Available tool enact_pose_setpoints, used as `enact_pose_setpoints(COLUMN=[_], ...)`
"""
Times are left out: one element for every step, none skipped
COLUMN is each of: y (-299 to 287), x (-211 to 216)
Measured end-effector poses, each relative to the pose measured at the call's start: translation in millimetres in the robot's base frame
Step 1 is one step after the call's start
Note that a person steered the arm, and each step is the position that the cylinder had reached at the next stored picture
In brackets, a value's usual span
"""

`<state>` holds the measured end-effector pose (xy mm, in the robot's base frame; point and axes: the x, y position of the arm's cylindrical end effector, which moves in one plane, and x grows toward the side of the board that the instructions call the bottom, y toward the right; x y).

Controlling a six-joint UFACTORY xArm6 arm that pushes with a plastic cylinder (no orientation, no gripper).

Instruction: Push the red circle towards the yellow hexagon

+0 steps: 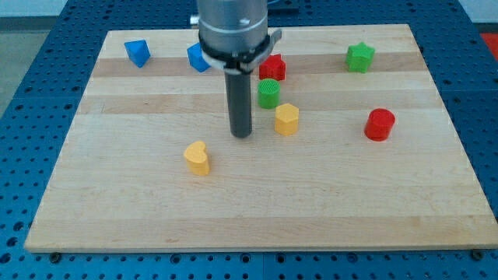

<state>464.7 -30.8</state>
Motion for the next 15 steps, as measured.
enact_pose_setpoints(y=[16.5, 45.9, 75.6, 129.6, 187.4, 207.7, 208.0, 233.7, 266.1, 255.9, 215.5, 209.0, 211.4, 225.8, 264.9], x=[18.9, 17.6, 12.4, 13.8, 14.9, 13.6, 4.2, -0.7, -1.2, -7.6, -11.1, -24.3, -45.7, -61.5, -74.8])
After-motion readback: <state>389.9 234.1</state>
